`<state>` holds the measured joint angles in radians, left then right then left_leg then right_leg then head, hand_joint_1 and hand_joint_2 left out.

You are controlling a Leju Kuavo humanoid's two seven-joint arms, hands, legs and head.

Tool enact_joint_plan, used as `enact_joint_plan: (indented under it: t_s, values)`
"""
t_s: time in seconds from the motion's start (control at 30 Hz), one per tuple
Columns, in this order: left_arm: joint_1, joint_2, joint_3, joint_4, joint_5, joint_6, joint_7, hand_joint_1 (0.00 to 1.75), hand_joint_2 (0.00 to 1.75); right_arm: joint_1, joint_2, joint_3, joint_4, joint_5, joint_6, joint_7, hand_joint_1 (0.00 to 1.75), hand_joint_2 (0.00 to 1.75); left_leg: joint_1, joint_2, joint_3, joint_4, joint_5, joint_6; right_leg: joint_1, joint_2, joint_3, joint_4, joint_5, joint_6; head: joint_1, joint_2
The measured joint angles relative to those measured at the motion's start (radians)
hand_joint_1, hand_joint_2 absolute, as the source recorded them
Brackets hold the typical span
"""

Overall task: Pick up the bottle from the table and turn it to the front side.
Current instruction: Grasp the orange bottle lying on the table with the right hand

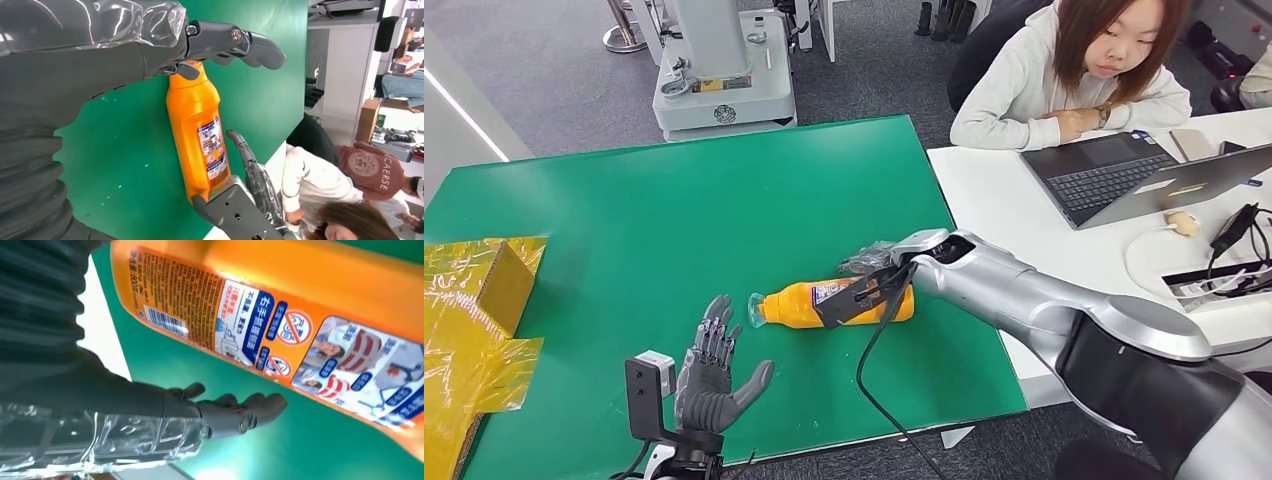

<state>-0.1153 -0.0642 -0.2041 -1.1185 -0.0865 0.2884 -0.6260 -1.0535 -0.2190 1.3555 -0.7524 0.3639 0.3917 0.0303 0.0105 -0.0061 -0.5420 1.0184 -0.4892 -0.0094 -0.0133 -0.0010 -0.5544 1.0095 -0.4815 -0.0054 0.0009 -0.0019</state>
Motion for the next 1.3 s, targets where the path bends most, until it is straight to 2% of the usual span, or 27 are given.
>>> enact_joint_plan:
  t_s: [0.47,0.5,0.6,0.63,0.7,0.83,0.97,1.2,1.3]
  values:
    - [0.002,0.000,0.004,0.000,-0.001,-0.010,-0.005,0.00,1.75,0.025,0.000,0.042,0.026,-0.016,0.036,-0.017,0.03,1.75,0.000,0.000,0.000,0.000,0.000,0.000,0.000,0.000,0.000,0.000,0.000,0.000,0.000,0.000]
    - [0.003,0.000,0.005,0.000,-0.002,-0.009,-0.004,0.00,1.75,0.026,0.000,0.043,0.026,-0.017,0.038,-0.017,0.13,1.75,0.000,0.000,0.000,0.000,0.000,0.000,0.000,0.000,0.000,0.000,0.000,0.000,0.000,0.000]
    - [0.009,0.000,0.007,-0.002,-0.006,-0.007,0.002,0.00,1.75,0.026,0.000,0.044,0.026,-0.027,0.047,-0.017,1.12,1.75,0.000,0.000,0.000,0.000,0.000,0.000,0.000,0.000,0.000,0.000,0.000,0.000,0.000,0.000]
    - [0.012,0.000,0.008,-0.003,-0.006,-0.007,0.003,0.00,1.75,0.026,0.000,0.044,0.026,-0.029,0.048,-0.017,1.38,1.75,0.000,0.000,0.000,0.000,0.000,0.000,0.000,0.000,0.000,0.000,0.000,0.000,0.000,0.000]
    - [0.018,0.000,0.010,-0.008,-0.007,-0.007,0.003,0.00,1.75,0.027,0.000,0.045,0.026,-0.030,0.045,-0.017,1.47,1.75,0.000,0.000,0.000,0.000,0.000,0.000,0.000,0.000,0.000,0.000,0.000,0.000,0.000,0.000]
    - [0.026,0.000,0.011,-0.016,-0.010,-0.007,0.005,0.00,1.75,0.028,0.000,0.046,0.025,-0.027,0.037,-0.014,1.46,1.75,0.000,0.000,0.000,0.000,0.000,0.000,0.000,0.001,0.000,0.000,0.000,0.000,0.000,0.000]
    - [0.030,-0.001,0.012,-0.021,-0.015,-0.009,0.013,0.00,1.75,0.036,-0.007,0.046,0.018,0.000,0.006,0.004,1.73,1.75,0.000,0.000,0.001,0.000,0.000,0.000,0.000,0.001,0.000,0.000,0.000,0.000,0.000,0.000]
    - [0.045,-0.002,0.013,-0.036,-0.033,-0.017,0.021,0.00,1.75,0.096,-0.063,0.017,-0.051,0.031,-0.101,0.027,1.75,1.75,0.000,0.001,0.002,0.000,0.000,0.000,0.000,0.001,0.001,0.000,0.000,0.000,0.000,0.000]
    - [0.051,-0.002,0.015,-0.045,-0.040,-0.022,0.021,0.00,1.75,0.149,-0.095,-0.043,-0.092,-0.036,-0.133,0.013,1.75,1.75,0.000,0.000,0.002,0.000,0.000,0.000,0.000,0.000,0.001,0.000,0.000,0.000,0.000,0.000]
